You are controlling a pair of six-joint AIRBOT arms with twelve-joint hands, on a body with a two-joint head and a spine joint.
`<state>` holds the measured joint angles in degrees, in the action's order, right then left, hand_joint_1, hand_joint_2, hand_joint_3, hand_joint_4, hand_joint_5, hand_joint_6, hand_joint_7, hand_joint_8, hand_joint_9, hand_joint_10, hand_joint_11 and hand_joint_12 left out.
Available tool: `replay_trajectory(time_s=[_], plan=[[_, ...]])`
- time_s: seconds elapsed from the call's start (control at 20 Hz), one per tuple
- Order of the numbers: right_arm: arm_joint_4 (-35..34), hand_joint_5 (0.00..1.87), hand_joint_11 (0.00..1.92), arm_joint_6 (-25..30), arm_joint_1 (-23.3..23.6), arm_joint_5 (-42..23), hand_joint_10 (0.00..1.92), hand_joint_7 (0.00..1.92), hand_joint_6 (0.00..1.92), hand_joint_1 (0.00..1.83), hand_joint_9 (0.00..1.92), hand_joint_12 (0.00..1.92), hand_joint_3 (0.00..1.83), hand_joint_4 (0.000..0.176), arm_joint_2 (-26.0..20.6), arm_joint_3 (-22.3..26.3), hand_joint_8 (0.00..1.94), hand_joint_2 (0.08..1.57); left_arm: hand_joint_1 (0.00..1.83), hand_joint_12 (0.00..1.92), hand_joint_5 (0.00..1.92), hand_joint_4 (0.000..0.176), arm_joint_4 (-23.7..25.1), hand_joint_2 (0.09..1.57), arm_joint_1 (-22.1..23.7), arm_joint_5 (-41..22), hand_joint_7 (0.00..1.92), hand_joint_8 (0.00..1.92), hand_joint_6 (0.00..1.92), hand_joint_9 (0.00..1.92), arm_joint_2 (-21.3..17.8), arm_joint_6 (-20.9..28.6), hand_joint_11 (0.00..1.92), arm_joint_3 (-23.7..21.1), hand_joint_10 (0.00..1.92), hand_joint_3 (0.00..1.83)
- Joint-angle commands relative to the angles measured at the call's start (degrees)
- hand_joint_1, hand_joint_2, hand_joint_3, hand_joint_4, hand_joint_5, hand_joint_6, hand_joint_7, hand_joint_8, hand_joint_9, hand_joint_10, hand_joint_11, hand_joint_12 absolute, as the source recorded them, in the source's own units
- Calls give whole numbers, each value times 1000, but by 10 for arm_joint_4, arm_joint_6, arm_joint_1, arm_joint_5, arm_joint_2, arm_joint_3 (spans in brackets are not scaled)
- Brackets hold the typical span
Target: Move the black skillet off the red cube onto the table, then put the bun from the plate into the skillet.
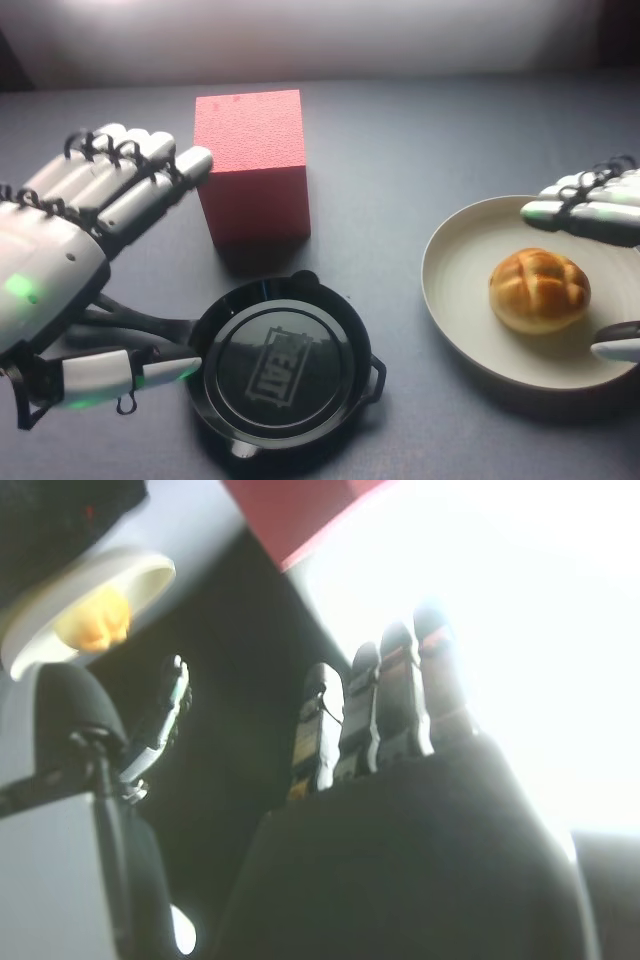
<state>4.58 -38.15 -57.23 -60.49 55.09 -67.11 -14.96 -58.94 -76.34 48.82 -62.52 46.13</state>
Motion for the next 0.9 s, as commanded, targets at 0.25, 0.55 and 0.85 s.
replay_trajectory(time_s=[0.25,0.55,0.85], plan=[[52,370,78,3,71,76,1,404,0,1084,413,796,1,46,31,-42,1,1010,639,0,0,27,17,980,-7,-81,0,0,0,0,-4,11,0,-3,0,18],[57,1035,129,-1,105,106,111,731,915,1214,751,1218,4,0,58,-67,1264,1163,667,0,0,73,17,995,-10,-80,0,0,0,0,-3,14,0,-3,0,15],[87,1129,306,-3,159,9,376,859,669,1232,719,1177,0,0,64,-41,1245,1117,560,0,0,48,12,977,-15,-90,0,0,0,0,-5,14,0,-3,0,0]])
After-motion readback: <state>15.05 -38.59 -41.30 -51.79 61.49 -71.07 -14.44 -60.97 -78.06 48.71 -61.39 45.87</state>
